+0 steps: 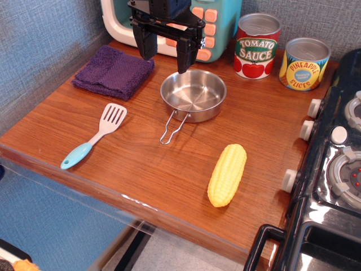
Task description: Place the corn on the purple rag.
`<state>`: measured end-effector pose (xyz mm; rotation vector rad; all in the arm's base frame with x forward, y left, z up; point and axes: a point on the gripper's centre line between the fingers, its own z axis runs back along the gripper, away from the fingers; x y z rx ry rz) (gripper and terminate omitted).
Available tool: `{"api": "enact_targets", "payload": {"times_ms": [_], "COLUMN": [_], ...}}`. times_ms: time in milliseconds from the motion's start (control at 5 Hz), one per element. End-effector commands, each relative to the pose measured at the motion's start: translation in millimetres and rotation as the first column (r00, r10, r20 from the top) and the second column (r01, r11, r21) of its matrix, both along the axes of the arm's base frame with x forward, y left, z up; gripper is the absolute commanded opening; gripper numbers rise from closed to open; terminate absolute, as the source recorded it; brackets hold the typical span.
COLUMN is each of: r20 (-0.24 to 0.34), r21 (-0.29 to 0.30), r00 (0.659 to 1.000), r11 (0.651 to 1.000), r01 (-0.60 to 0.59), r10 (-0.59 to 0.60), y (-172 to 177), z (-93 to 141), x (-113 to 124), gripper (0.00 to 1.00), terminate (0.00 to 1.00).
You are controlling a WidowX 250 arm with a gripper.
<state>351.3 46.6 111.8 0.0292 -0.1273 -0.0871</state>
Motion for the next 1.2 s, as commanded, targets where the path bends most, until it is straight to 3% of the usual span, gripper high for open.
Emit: {"api": "enact_targets", "payload": {"times_ms": [0,200,400,800,1000], "r20": [0.0,0.039,0.065,0.141,0.138], "r21": [0.0,-0.004,0.029,0.03,0.026], "r00": [1.0,0.997,0.992,0.985,0.989], "r11": [1.0,0.998,0.994,0.995,0.998], "r01": [0.0,0.066,0.102,0.093,0.057], "r10": [0.0,-0.065,-0.104,-0.096,-0.06], "y": [0,-26,-52,-106,-129], "z": [0,4,5,-8,-24], "x": [0,-3,-10,-36,-45], "gripper": [1.0,1.0,1.0,1.0,1.0], "terminate": [0.0,0.0,0.0,0.0,0.0]}}
